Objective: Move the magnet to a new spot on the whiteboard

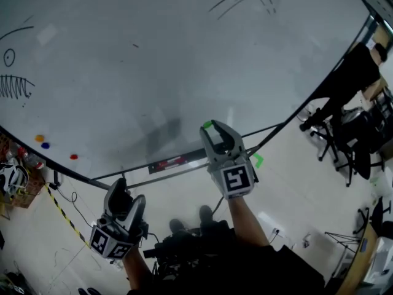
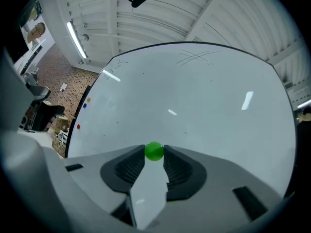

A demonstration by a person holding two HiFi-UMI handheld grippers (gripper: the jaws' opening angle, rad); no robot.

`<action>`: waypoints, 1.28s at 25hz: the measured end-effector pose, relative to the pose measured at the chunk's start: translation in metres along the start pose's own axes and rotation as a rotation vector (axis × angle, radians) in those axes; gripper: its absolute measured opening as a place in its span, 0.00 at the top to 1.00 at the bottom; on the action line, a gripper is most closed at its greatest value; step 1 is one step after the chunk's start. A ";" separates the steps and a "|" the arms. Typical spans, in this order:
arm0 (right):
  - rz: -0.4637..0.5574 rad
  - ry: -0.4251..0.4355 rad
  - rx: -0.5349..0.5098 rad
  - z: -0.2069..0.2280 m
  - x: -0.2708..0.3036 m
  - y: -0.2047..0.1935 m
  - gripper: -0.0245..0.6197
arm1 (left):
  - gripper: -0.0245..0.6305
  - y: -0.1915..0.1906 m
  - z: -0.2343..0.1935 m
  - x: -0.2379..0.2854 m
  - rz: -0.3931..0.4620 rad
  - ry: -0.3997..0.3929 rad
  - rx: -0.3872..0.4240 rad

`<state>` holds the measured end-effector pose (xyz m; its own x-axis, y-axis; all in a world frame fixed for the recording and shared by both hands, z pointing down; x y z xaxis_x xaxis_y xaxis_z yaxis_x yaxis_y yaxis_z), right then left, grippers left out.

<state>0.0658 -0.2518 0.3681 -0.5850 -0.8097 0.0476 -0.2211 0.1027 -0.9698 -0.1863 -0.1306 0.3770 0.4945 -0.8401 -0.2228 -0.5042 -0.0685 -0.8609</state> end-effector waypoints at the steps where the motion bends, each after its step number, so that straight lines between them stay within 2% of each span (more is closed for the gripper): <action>1: 0.006 0.004 0.005 0.003 0.005 -0.002 0.73 | 0.53 0.001 0.000 0.002 0.002 0.011 0.002; 8: 0.004 0.025 0.015 0.017 0.032 -0.012 0.73 | 0.53 0.005 -0.001 0.015 0.009 0.056 0.032; 16: -0.044 -0.038 -0.055 0.020 0.043 -0.012 0.73 | 0.53 0.011 -0.006 0.027 0.024 0.091 0.084; 24: -0.065 -0.094 -0.076 0.022 0.046 -0.012 0.73 | 0.53 0.011 -0.010 0.029 0.019 0.099 0.089; 32: -0.056 -0.096 -0.056 0.023 0.045 -0.012 0.73 | 0.53 0.010 -0.011 0.030 0.017 0.096 0.088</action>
<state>0.0601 -0.3031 0.3764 -0.4935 -0.8665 0.0754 -0.2960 0.0858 -0.9513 -0.1846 -0.1623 0.3672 0.4145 -0.8887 -0.1961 -0.4456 -0.0103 -0.8952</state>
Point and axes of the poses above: the fingertips, and each gripper's own axes: x forward along the fingers, z to its right, y out of its top, the point moved 4 cm from there along -x, backward along the fingers, and after that the axes turned 14 degrees about y, right-handed, at the moved point
